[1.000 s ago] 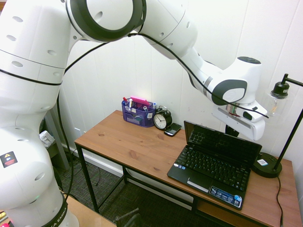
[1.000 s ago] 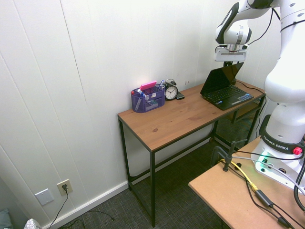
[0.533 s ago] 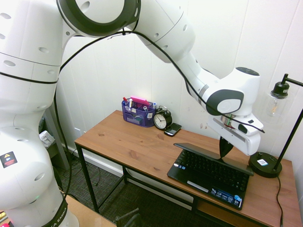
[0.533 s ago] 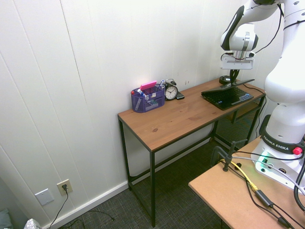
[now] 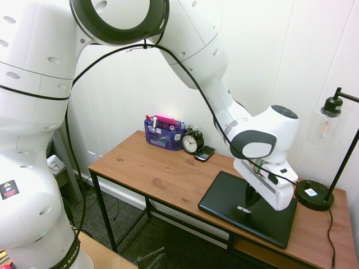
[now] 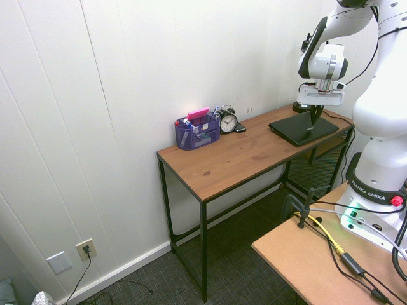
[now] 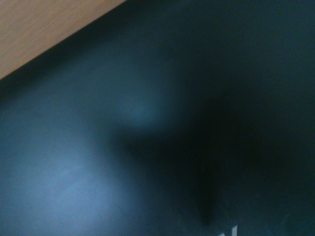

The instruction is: Close the laptop lid

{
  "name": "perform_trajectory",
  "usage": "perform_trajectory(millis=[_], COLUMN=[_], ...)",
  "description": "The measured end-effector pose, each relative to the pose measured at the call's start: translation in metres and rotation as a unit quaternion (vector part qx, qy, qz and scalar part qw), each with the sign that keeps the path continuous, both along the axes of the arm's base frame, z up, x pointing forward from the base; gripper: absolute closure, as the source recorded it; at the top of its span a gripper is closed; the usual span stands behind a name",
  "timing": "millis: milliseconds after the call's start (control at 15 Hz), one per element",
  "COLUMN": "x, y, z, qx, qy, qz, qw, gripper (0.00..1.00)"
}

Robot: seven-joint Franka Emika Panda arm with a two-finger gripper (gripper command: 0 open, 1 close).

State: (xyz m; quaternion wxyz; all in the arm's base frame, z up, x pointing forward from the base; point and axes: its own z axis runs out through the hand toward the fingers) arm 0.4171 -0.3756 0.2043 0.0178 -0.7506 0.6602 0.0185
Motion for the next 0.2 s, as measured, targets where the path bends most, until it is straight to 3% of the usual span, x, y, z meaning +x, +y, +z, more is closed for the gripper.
perform_trajectory(millis=[200], x=[-0.0003], y=[0.0007], z=[-0.0008], qx=[0.000], qy=[-0.004], qz=[-0.002], qw=[1.000], gripper=[1.00])
